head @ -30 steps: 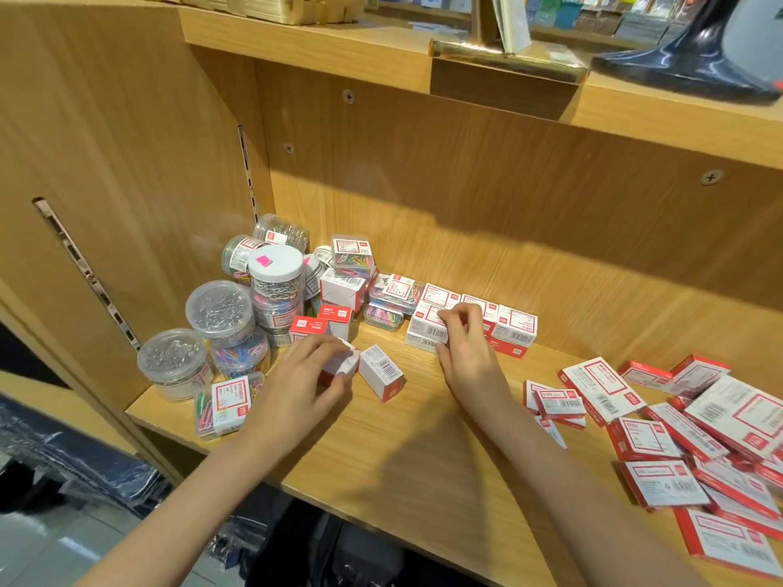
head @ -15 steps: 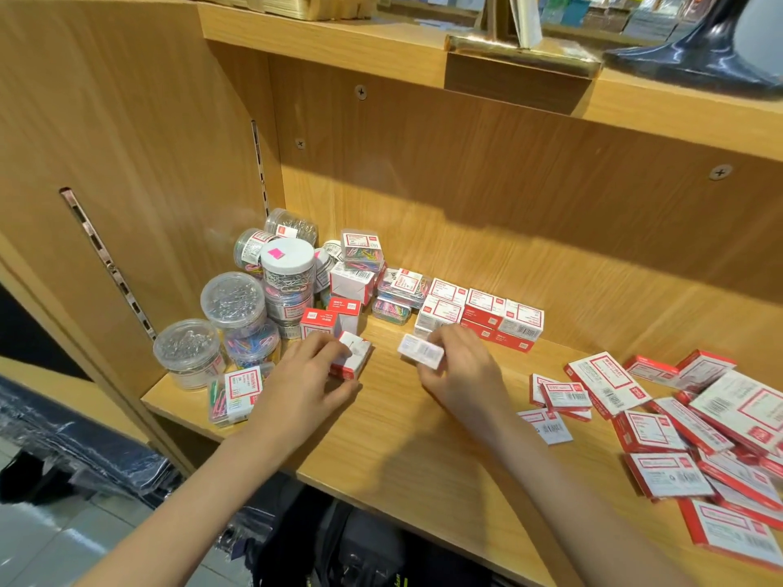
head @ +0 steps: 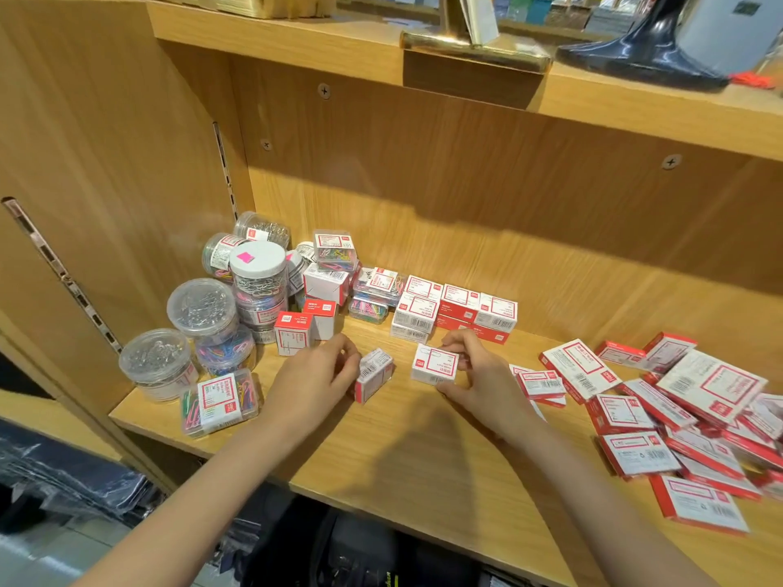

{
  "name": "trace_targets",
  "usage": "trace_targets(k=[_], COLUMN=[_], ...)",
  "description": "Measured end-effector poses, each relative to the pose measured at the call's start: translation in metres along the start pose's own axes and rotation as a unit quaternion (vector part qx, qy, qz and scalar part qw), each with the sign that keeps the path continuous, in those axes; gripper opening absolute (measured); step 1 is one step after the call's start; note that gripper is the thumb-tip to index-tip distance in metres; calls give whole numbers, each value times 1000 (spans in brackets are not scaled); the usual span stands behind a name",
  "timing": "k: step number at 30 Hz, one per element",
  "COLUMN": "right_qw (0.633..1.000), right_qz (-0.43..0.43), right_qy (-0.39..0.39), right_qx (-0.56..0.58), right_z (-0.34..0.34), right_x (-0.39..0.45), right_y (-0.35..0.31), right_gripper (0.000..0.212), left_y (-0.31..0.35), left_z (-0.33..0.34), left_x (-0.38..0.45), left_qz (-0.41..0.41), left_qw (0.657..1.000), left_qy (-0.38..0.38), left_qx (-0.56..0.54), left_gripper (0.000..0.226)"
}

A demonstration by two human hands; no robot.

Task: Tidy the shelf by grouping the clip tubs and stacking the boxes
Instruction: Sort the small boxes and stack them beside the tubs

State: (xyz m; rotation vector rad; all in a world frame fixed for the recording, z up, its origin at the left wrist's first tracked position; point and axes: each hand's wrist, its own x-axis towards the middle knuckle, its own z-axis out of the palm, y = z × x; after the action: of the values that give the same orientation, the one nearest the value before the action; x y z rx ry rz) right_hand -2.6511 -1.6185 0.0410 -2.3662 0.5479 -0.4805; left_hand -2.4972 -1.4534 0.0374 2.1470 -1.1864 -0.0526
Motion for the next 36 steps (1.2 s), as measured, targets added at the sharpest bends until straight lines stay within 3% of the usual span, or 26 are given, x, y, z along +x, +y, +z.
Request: trace_targets(k=[5,10,14,16,21,24,28,32,36], right_qw=[999,999,999,999,991,990,984,993,999], right_qz=[-1,-34,-40,-34,71,40,10,-8,0], right_qy=[0,-4,-1,22,86,117,178,114,30], right_qx=[41,28,5,-28,-76,-66,-7,4,39], right_z=[3,9,6,-3,-19,-7,-4,-12,-18], right_x=[2,8,8,9,21,24,16,11,4], right_y=[-3,0,5,9,24,25,25,26,15], right_gripper=[43,39,33,30,27,22,17,17,33], left_y=[-1,-1,-5,-7,-4,-1,-2,4,22], left_z=[-2,-1,-2,-2,5,10,11,17,24], left_x=[0,-10,-3,0,8,9,12,18,28], left_qz=[7,84,26,17,30,51,65,58,77], left_qw=[998,996,999,999,998,995,994,991,985], left_qy=[46,-19,-12,-22,-49,-79,-81,-80,-74], left_qx=[-32,-22,-35,-37,-36,-33,-33,-89,-137], left_gripper=[12,34,28,29,38,51,50,46,42])
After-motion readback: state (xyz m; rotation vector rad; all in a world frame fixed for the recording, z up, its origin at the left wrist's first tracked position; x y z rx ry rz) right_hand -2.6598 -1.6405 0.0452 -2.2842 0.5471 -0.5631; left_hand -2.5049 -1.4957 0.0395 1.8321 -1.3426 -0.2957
